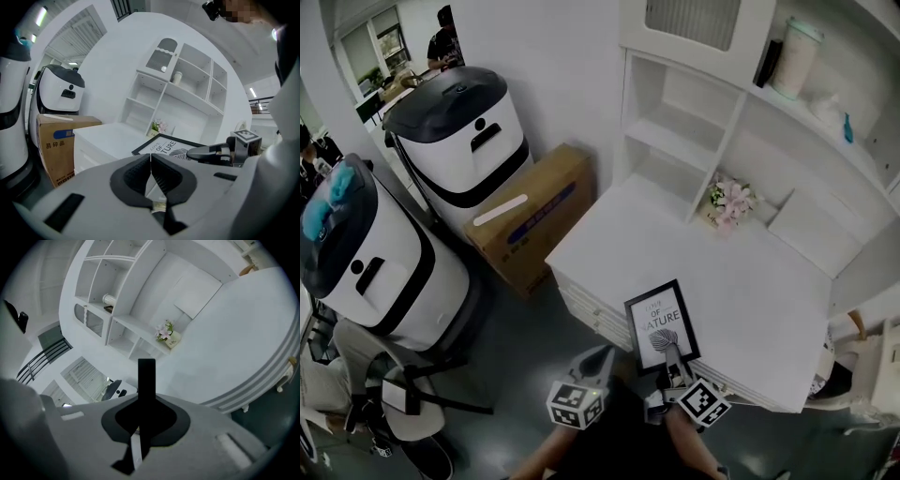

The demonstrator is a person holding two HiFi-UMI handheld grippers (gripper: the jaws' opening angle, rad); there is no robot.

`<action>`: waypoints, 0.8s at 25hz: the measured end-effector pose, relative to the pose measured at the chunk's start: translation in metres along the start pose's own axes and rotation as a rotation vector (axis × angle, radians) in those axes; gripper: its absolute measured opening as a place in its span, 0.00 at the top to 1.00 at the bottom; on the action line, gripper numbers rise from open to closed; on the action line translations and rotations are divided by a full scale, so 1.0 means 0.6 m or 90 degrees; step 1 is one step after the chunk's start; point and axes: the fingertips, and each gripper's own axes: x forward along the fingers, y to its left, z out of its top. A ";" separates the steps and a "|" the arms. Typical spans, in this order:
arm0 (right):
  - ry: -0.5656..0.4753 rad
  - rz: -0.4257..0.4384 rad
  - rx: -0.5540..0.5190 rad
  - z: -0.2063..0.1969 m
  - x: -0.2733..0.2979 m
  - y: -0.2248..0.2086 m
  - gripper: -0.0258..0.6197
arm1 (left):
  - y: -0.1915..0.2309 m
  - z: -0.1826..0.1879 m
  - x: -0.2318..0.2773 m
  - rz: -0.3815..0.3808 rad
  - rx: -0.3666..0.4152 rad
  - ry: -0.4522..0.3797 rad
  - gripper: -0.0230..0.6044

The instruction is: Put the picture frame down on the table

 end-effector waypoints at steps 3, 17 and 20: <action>0.007 0.000 0.000 0.014 0.034 0.004 0.93 | 0.018 0.018 0.027 0.002 -0.003 0.001 0.94; 0.017 0.009 0.037 0.085 0.151 -0.008 0.93 | 0.050 0.068 0.151 -0.008 0.003 0.008 0.94; 0.014 0.006 0.045 0.103 0.162 -0.012 0.93 | 0.042 0.078 0.172 -0.019 0.009 0.010 0.94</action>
